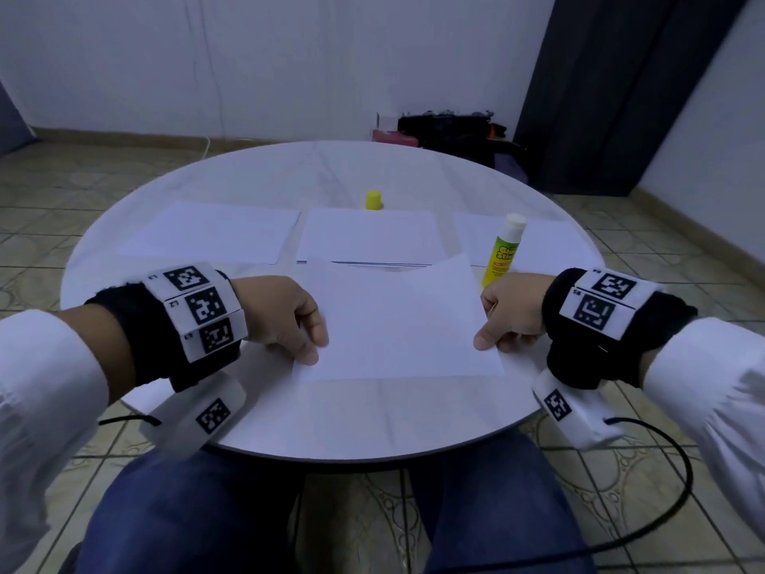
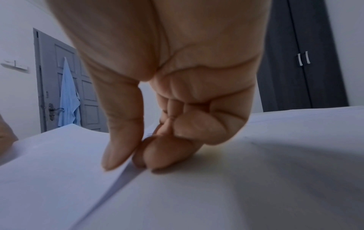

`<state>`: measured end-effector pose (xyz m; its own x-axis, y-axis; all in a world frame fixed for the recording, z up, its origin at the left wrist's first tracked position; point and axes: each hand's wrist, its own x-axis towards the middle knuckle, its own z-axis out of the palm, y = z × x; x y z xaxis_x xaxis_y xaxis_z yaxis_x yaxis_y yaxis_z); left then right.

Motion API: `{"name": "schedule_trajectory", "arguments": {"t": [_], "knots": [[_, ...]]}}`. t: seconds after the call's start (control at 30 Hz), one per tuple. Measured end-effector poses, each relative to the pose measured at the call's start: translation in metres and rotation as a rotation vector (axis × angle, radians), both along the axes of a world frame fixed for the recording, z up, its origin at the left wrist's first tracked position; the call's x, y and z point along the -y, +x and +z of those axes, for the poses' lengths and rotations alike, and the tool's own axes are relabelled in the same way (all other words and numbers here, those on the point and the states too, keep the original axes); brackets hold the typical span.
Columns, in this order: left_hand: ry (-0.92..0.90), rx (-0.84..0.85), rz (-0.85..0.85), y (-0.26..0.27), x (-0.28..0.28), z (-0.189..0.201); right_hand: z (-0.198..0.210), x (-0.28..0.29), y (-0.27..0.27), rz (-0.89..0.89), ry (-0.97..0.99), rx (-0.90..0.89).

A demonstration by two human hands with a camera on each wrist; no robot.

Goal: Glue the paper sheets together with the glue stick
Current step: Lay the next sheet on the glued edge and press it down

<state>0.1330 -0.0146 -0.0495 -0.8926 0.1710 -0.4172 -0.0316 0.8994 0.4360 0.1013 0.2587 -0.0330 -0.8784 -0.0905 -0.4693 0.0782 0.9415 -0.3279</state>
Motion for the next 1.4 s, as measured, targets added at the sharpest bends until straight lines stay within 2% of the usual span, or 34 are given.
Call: {"name": "schedule_trajectory", "arguments": {"t": [0.63, 0.9, 1.23, 1.4], "knots": [[-0.033, 0.006, 0.01, -0.002, 0.0, 0.0, -0.001, -0.001, 0.005, 0.029, 0.015, -0.017], [-0.098, 0.005, -0.019, -0.002, -0.002, 0.001, 0.0, 0.008, 0.01, 0.084, 0.189, -0.06], [-0.104, 0.005, -0.041, -0.005, -0.001, -0.002, -0.002, 0.006, 0.008, 0.065, 0.153, -0.062], [-0.193, -0.009, -0.058, -0.005, -0.002, 0.001, 0.005, 0.012, 0.011, 0.122, 0.357, -0.133]]}}
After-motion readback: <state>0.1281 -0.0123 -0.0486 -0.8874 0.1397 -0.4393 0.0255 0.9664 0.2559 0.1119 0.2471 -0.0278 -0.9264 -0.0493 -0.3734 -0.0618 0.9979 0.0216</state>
